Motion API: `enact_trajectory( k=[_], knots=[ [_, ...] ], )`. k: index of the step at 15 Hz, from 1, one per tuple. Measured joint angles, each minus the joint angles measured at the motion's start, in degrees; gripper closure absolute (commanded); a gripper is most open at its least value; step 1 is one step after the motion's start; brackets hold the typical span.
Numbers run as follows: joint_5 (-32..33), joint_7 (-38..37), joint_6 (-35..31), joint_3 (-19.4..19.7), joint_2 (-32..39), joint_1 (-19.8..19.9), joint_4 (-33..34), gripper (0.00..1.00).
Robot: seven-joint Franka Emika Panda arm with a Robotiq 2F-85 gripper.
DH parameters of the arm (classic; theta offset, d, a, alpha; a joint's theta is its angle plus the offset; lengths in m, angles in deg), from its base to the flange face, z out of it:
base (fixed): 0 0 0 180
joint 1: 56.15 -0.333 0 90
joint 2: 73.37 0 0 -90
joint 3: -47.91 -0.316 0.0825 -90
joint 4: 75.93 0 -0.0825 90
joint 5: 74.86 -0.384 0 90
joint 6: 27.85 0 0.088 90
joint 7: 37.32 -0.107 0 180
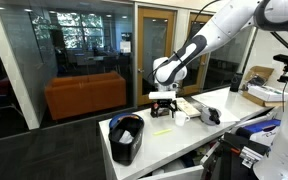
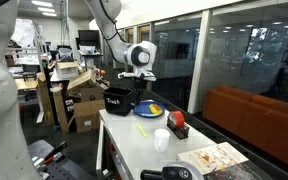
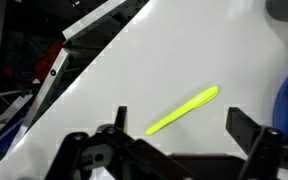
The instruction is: Put the yellow object inside the white mug
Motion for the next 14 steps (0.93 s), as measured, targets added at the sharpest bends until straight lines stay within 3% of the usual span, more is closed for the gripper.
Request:
enact_trajectory(
  k=[7, 14],
  knots=[
    [-2.8, -6.2, -0.9, 0.9, 9.7, -0.8, 6.0, 0.0],
    [-6.1, -8.5, -2.7, 4.1, 14.5, -0.5, 7.5, 0.0]
  ],
)
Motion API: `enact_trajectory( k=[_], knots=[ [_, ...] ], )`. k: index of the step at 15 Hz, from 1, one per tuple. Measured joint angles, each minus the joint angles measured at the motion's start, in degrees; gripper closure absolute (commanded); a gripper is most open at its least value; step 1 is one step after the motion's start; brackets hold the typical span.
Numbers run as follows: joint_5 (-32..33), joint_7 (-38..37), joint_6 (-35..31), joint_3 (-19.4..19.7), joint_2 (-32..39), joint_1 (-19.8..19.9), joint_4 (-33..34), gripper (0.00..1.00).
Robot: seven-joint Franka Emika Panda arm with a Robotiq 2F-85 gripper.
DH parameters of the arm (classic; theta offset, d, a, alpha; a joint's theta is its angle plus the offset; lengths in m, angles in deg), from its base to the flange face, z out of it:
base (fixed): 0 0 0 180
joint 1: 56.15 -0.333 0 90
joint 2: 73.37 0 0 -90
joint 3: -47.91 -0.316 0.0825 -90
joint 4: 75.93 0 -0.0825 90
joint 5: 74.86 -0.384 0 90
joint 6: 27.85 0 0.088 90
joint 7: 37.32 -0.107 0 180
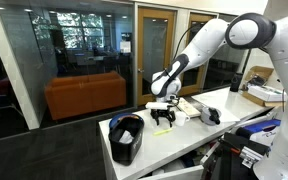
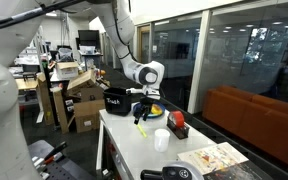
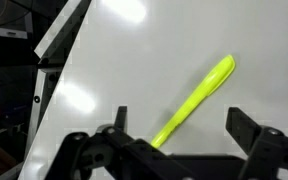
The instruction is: Put the yellow object inside the white mug
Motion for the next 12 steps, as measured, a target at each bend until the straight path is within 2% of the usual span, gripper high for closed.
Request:
enact_trajectory(
  k=[12],
  knots=[
    [-1.1, -3.7, -5.7, 1.0, 4.1, 0.1, -0.3, 0.0]
  ],
)
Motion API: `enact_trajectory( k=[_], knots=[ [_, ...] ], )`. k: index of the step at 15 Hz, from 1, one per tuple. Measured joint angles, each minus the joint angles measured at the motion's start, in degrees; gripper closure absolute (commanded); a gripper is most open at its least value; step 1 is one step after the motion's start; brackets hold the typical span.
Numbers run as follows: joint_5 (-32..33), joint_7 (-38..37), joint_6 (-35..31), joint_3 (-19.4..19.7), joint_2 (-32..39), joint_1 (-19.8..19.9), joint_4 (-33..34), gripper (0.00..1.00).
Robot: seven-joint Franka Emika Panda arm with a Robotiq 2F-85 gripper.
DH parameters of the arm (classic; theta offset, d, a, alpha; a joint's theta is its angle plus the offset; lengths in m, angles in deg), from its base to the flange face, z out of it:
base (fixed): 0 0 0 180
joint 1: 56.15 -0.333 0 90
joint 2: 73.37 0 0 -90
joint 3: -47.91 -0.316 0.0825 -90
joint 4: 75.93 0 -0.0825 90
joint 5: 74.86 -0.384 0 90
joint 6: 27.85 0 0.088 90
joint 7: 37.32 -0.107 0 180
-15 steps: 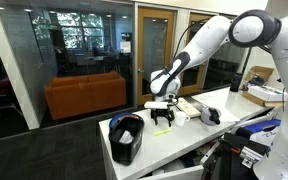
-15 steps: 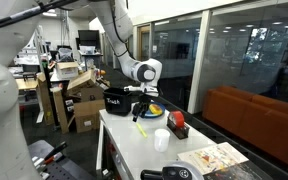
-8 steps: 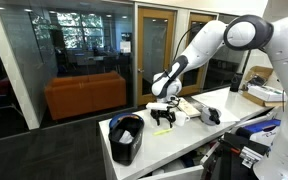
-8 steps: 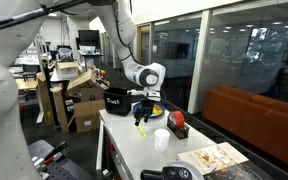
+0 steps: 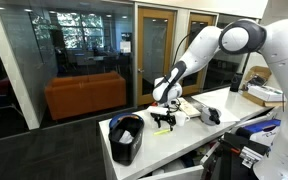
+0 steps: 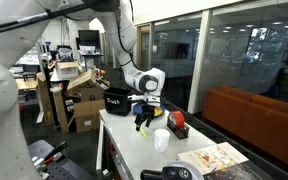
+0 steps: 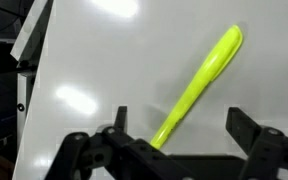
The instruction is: Put the yellow object inside the white mug
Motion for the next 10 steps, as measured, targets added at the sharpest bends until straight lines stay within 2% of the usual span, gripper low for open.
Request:
enact_trajectory(
  k=[3, 4, 5, 7, 10],
  knots=[
    [0.0, -0.2, -1.3, 0.0, 0.8, 0.0, -0.2, 0.0],
    [0.0, -0.2, -1.6, 0.0, 0.9, 0.0, -0.3, 0.03],
    [0.0, -0.2, -2.0, 0.0, 0.9, 0.0, -0.5, 0.23],
    [0.0, -0.2, -2.4, 0.0, 0.9, 0.0, -0.6, 0.32],
    [0.0, -0.2, -3.7, 0.0, 0.8, 0.0, -0.5, 0.52]
  ],
)
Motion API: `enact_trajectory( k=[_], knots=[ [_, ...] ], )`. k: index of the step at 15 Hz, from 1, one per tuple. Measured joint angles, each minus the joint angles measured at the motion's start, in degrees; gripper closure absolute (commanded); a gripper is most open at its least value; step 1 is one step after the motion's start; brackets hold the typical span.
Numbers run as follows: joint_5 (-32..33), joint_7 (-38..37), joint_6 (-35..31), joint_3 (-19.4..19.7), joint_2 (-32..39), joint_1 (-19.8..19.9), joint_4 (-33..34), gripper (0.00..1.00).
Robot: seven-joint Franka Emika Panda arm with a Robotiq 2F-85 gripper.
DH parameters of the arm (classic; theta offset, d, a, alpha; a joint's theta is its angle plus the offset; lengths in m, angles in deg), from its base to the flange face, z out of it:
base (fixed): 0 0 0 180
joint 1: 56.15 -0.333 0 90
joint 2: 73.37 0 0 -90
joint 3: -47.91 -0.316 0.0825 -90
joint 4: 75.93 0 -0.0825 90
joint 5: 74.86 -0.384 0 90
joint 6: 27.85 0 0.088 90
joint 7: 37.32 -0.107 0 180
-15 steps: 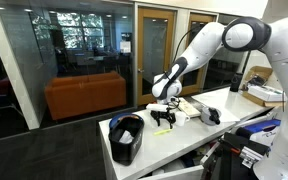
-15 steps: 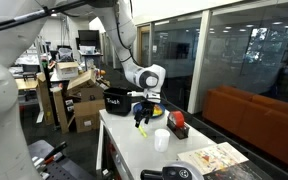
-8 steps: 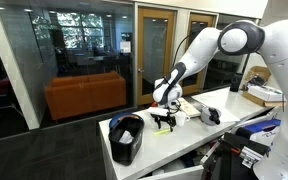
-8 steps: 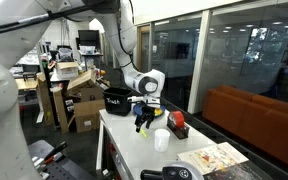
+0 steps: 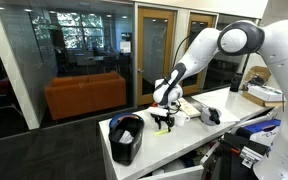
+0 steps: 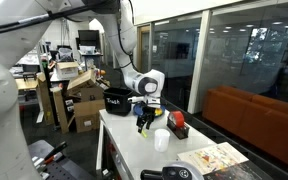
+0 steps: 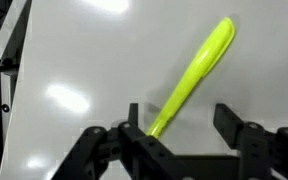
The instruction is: Put the yellow object inside the white mug
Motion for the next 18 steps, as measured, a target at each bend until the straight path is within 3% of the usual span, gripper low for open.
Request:
enact_trajectory(
  k=[7, 18],
  knots=[
    [0.0, 0.0, -2.8, 0.0, -0.1, 0.0, -0.2, 0.99],
    [0.7, -0.6, -4.8, 1.8, -2.0, -1.4, -2.7, 0.97]
  ],
)
